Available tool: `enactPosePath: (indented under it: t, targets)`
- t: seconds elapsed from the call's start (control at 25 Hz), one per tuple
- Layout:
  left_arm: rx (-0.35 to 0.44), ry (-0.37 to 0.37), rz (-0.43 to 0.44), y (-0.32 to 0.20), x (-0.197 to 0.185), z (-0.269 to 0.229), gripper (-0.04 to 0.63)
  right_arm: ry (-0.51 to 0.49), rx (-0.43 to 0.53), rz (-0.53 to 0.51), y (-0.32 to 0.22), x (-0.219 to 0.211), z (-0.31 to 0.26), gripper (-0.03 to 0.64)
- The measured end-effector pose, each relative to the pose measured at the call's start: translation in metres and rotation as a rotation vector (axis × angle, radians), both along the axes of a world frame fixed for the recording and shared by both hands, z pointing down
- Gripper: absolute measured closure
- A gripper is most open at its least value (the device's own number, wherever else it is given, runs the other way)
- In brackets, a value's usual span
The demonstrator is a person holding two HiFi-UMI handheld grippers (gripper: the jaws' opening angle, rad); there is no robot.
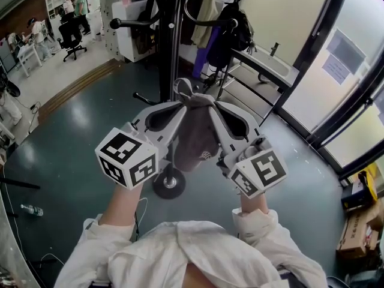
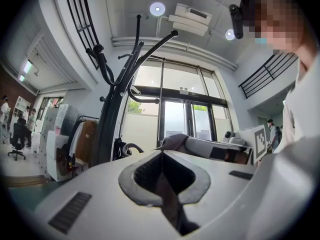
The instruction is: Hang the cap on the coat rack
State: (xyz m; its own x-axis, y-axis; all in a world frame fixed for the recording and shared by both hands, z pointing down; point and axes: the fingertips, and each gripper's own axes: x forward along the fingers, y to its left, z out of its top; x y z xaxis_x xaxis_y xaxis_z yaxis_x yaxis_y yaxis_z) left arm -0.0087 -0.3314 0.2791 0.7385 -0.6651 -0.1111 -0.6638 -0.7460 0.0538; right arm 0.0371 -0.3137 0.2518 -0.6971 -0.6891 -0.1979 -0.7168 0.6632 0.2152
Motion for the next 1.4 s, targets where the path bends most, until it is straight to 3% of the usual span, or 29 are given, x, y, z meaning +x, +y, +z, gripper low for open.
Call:
enactPosePath:
  t: [0.56,0.8,1.4]
  targets:
    - [0.113,-0.017,0.028,0.004,0.002,-0.032,0.580,-0.002,0.115,0.010,0.005,0.002,-0.043,0.599]
    - [0.140,0.027,0.042,-0.003,0.011,-0.057,0.580,-0.020,0.139,0.008,-0.001,0.012,-0.071,0.599]
    - [0.230,-0.007,0.065,-0.003,0.015,-0.108,0.580,-0.021,0.260,0.035,-0.007,0.020,-0.123,0.598]
